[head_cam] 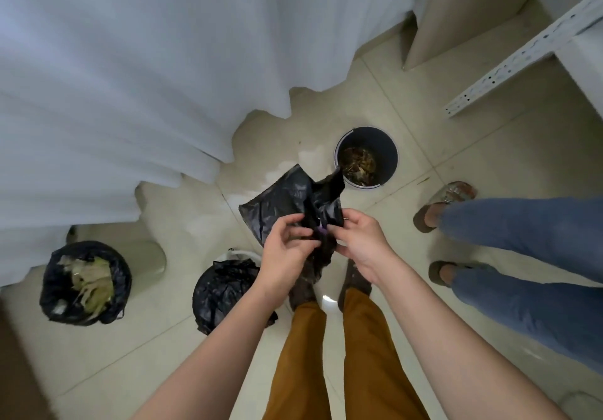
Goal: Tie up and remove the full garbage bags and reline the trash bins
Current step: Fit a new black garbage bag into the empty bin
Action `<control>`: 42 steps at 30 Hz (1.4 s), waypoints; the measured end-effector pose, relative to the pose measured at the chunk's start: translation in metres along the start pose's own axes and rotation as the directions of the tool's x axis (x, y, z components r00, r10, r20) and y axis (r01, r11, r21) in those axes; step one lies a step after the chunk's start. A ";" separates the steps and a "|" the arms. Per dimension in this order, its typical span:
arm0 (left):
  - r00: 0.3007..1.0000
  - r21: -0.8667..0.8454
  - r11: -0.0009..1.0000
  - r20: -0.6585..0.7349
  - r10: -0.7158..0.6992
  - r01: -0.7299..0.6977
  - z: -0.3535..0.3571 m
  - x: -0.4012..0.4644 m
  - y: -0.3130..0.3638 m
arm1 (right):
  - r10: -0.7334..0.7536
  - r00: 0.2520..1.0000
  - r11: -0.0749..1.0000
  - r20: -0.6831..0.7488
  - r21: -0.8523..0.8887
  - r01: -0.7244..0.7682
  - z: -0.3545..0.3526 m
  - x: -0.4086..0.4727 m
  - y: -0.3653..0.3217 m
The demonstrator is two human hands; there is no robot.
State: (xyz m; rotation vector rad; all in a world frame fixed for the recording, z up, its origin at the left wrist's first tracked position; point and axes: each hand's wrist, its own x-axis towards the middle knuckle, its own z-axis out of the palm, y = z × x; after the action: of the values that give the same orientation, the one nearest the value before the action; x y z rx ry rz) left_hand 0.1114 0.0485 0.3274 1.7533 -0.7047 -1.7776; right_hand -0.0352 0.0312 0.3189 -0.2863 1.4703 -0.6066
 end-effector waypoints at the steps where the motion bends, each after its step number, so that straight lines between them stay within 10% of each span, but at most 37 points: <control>1: 0.997 -0.076 0.995 -0.017 -0.070 0.068 0.000 0.003 -0.002 | -0.004 1.000 1.000 -0.005 -0.026 0.004 -0.003 0.003 0.003; 10: 0.936 -0.161 0.929 -0.061 -0.346 0.333 0.026 0.036 -0.012 | 0.032 0.999 0.996 0.006 -0.078 -0.032 -0.030 0.022 0.017; 19: 0.918 -0.155 0.976 -0.345 -0.196 0.151 0.041 0.049 -0.007 | 0.106 0.987 0.994 -0.124 -0.003 -0.108 -0.062 0.040 0.012; 23: 0.895 -0.133 0.982 -0.410 -0.177 0.133 0.042 0.053 -0.006 | 0.040 0.968 0.947 -0.247 -0.300 -0.116 -0.073 0.047 0.012; 28: 0.931 0.158 0.987 -0.364 0.030 0.030 0.052 0.059 -0.004 | -0.560 0.829 0.386 -0.001 -0.885 0.259 -0.074 0.046 -0.002; 35: 0.957 0.249 0.967 -0.261 0.125 -0.059 0.068 0.066 0.007 | -0.525 0.743 -0.160 0.414 -0.906 0.392 -0.066 0.065 -0.026; 37: 0.959 0.140 0.990 -0.275 0.065 -0.027 0.070 0.068 0.009 | -0.493 0.778 -0.096 0.390 -0.913 0.397 -0.067 0.069 -0.027; 42: 0.945 -0.009 0.999 -0.323 -0.050 0.050 0.068 0.072 0.012 | -0.424 0.893 0.450 0.155 -0.819 0.356 -0.075 0.066 -0.026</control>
State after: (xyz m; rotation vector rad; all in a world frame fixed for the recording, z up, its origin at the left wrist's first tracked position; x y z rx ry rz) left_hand 0.0435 -0.0104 0.2852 2.0144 -0.5245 -1.4681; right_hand -0.1147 -0.0121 0.2699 -1.4285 1.6955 -0.2073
